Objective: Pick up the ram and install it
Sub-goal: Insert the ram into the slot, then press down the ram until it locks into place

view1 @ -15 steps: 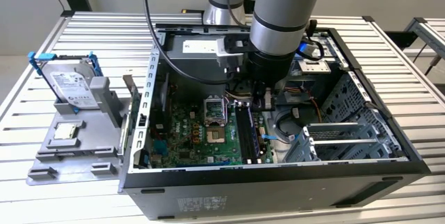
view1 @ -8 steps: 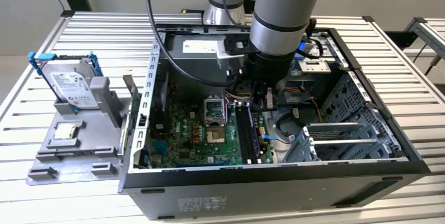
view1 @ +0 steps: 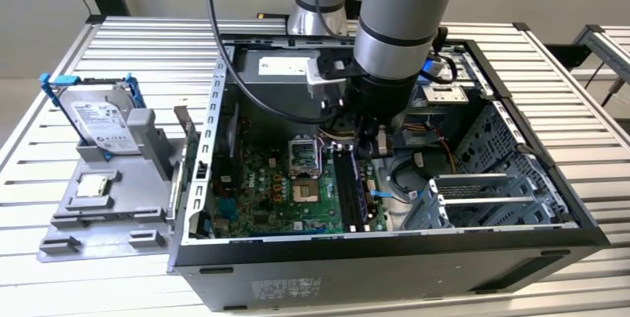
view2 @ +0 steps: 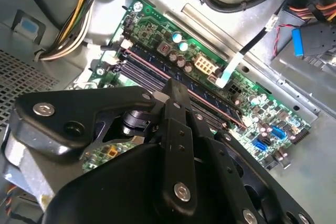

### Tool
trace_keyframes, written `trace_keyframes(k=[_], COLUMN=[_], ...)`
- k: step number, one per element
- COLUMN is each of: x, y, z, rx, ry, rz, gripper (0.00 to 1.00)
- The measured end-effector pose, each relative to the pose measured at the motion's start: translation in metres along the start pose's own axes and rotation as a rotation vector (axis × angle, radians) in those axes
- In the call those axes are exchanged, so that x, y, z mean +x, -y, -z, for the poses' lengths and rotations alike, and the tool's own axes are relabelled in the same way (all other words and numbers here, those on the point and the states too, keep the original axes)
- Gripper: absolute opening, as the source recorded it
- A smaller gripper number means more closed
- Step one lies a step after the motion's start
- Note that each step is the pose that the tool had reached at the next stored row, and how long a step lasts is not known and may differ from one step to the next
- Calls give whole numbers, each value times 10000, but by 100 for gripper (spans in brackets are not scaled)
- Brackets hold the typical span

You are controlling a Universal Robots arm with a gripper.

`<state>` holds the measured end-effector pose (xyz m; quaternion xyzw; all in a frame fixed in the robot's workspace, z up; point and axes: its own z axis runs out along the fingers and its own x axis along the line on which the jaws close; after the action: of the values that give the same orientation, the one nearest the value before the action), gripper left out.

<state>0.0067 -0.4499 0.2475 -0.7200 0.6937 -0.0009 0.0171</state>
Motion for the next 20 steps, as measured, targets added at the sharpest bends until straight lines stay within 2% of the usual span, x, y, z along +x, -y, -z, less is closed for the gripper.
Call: trace_keyframes(k=[13, 20], x=[43, 90], y=[-2, -4], z=[-26, -35], rx=[2, 2], ry=[-4, -2], rz=[-73, -74], gripper=[0, 0])
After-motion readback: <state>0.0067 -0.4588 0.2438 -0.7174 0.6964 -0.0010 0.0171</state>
